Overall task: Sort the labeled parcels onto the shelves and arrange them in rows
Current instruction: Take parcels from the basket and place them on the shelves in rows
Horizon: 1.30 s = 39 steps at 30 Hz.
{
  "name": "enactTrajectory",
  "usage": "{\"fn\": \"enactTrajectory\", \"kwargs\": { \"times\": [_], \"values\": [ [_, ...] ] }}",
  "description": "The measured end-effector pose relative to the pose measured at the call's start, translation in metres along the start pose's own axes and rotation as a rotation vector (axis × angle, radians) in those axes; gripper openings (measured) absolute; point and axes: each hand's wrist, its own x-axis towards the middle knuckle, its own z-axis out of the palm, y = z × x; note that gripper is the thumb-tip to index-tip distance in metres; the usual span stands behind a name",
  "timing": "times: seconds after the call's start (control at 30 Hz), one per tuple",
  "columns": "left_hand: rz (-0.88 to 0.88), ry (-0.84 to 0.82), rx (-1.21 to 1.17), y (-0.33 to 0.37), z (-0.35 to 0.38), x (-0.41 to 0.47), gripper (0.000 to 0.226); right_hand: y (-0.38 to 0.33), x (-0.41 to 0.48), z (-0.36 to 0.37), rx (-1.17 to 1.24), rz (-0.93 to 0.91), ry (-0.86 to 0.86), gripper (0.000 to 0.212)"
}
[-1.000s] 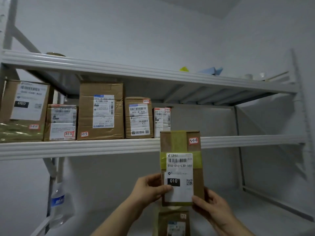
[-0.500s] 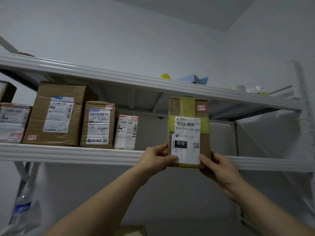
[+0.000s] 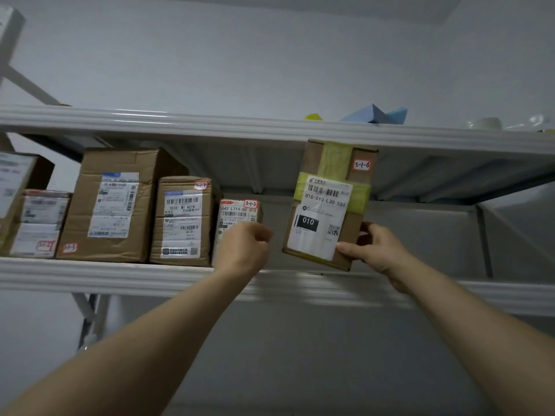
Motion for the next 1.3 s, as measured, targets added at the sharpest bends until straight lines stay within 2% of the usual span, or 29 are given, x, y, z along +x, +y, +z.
{"fn": "enactTrajectory", "kwargs": {
  "times": [0.1,0.33,0.6,1.03,1.1,1.13,1.2,1.23,1.3],
  "values": [
    [0.028,0.056,0.179,-0.021,-0.011,0.003,0.036,-0.003,0.015,0.014,-0.072,0.022,-0.083,0.052],
    [0.144,-0.042,0.401,-0.045,-0.013,0.004,0.031,0.004,0.035,0.042,-0.073,0.072,-0.218,0.042],
    [0.14,-0.052,0.405,-0.05,-0.01,0.002,0.034,0.009,0.035,0.055,0.055,0.079,-0.302,0.035],
    [0.115,-0.049,0.416,-0.044,-0.01,0.001,0.035,0.012,0.032,0.058,0.029,0.055,-0.298,0.031],
    [0.113,-0.042,0.421,-0.042,-0.01,0.0,0.035,0.01,0.032,0.057,0.006,0.072,-0.302,0.039],
    [0.112,-0.04,0.42,-0.041,-0.01,0.0,0.035,0.009,0.03,0.058,-0.014,0.083,-0.302,0.056],
    [0.116,-0.037,0.426,-0.038,-0.01,-0.002,0.035,0.013,0.033,0.056,-0.059,0.085,-0.289,0.115],
    [0.119,-0.038,0.433,-0.037,-0.01,-0.003,0.034,0.015,0.034,0.056,-0.067,0.088,-0.286,0.126],
    [0.123,-0.042,0.444,-0.033,-0.009,-0.006,0.034,0.012,0.027,0.054,-0.089,0.099,-0.235,0.108]
  ]
}}
